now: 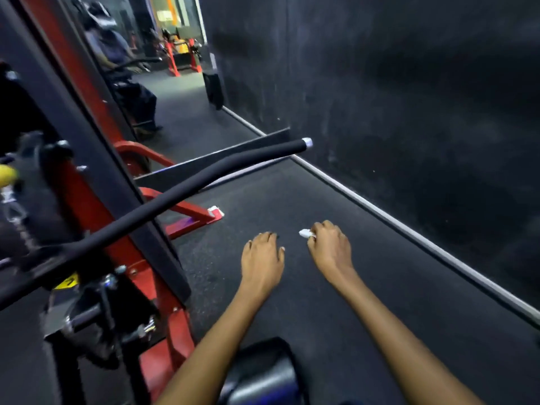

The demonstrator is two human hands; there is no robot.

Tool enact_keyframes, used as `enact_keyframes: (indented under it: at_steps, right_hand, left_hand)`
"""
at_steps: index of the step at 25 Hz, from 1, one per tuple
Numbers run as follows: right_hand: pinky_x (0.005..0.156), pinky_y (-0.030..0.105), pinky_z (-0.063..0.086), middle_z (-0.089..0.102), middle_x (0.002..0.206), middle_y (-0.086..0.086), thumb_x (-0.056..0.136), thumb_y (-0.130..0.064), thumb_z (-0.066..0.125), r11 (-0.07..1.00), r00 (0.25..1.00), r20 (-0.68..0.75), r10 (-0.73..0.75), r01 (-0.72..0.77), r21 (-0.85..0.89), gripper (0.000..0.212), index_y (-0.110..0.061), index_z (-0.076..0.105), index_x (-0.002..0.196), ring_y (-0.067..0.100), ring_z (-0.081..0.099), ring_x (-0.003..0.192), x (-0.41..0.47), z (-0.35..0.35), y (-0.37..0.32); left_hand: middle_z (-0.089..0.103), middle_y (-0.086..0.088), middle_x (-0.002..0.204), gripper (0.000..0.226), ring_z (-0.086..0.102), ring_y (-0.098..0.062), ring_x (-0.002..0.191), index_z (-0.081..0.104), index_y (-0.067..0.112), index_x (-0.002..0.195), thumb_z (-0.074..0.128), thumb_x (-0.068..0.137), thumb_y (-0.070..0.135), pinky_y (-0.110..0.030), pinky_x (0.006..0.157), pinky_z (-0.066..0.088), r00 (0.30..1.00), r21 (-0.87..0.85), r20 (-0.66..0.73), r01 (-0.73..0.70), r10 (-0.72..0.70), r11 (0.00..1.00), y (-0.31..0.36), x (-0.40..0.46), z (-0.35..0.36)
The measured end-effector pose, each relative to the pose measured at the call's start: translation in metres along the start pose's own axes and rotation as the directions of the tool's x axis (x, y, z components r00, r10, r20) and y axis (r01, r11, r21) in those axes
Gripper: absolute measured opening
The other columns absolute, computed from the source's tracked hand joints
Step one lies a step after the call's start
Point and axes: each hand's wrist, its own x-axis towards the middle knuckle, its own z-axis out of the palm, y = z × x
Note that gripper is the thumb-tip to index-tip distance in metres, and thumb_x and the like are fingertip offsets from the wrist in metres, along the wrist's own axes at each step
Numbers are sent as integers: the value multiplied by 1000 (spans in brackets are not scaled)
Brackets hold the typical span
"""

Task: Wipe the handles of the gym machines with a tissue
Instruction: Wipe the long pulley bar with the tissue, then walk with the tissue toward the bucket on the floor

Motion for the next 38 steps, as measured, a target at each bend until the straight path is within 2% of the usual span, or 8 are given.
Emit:
enact_keyframes:
  at_steps: [3, 8, 12, 15, 19, 25, 32, 38]
  right_hand:
    - [81, 35, 42, 59, 111, 10, 92, -16, 46, 997, 996, 32, 79, -78, -11, 24, -8, 61, 109, 29, 55, 104, 18, -66, 36]
    - [84, 35, 40, 58, 113, 11, 91, -15, 47, 975, 980, -1, 197, -196, -102, 23, -7, 60, 107, 30, 52, 108, 16, -250, 79]
    - [85, 36, 40, 58, 111, 11, 91, -14, 46, 913, 924, -136, 358, -377, -156, 23, -10, 61, 109, 30, 52, 106, -32, -404, 131]
    - [81, 35, 39, 58, 105, 10, 89, -12, 48, 844, 836, -302, 458, -516, -149, 22, -11, 63, 105, 31, 52, 102, -87, -494, 180]
    - [82, 37, 40, 61, 103, 11, 87, -12, 51, 725, 681, -485, 548, -676, -131, 22, -11, 64, 105, 31, 53, 99, -175, -578, 265]
    - [78, 37, 42, 61, 102, 11, 89, -12, 48, 479, 445, -606, 659, -870, -117, 23, -10, 63, 106, 31, 54, 97, -328, -674, 385]
    - [71, 33, 39, 61, 100, 13, 89, -17, 51, 121, 17, -688, 726, -987, 103, 18, -11, 65, 99, 35, 56, 93, -501, -761, 496]
    - [72, 33, 40, 61, 93, 9, 84, -9, 48, -225, -346, -690, 636, -938, 264, 21, -8, 65, 96, 29, 55, 89, -672, -809, 567]
  left_hand:
    - [53, -4, 136, 38, 47, -21, 127, 52, 13, 133, 44, 100, 29, -33, 106, 31, 988, 20, 111, -110, 107, 994, 74, 28, -31]
    - [57, -5, 131, 36, 49, -23, 125, 54, 12, 129, 44, 99, 29, -36, 104, 33, 938, -35, 143, -313, 315, 949, 219, 52, -143]
    - [54, -2, 136, 41, 49, -22, 125, 46, 15, 137, 39, 101, 33, -33, 104, 31, 819, -103, 167, -539, 548, 836, 344, 30, -230]
    - [50, 0, 140, 45, 46, -22, 128, 42, 18, 142, 38, 101, 36, -33, 105, 30, 718, -182, 110, -665, 687, 724, 430, 4, -258]
    - [48, 1, 143, 46, 44, -20, 130, 39, 19, 144, 37, 102, 38, -32, 106, 29, 514, -255, 65, -820, 855, 513, 566, -60, -257]
    - [52, -2, 139, 43, 48, -24, 125, 44, 18, 140, 41, 101, 36, -36, 103, 34, 221, -420, 44, -881, 974, 219, 777, -203, -237]
    - [50, -2, 139, 45, 49, -23, 124, 41, 17, 143, 37, 102, 36, -35, 101, 35, -244, -485, -6, -847, 970, -217, 966, -390, -230]
    - [54, -5, 134, 39, 50, -26, 121, 48, 16, 134, 39, 101, 35, -36, 96, 37, -552, -550, -7, -695, 834, -464, 1099, -569, -205]
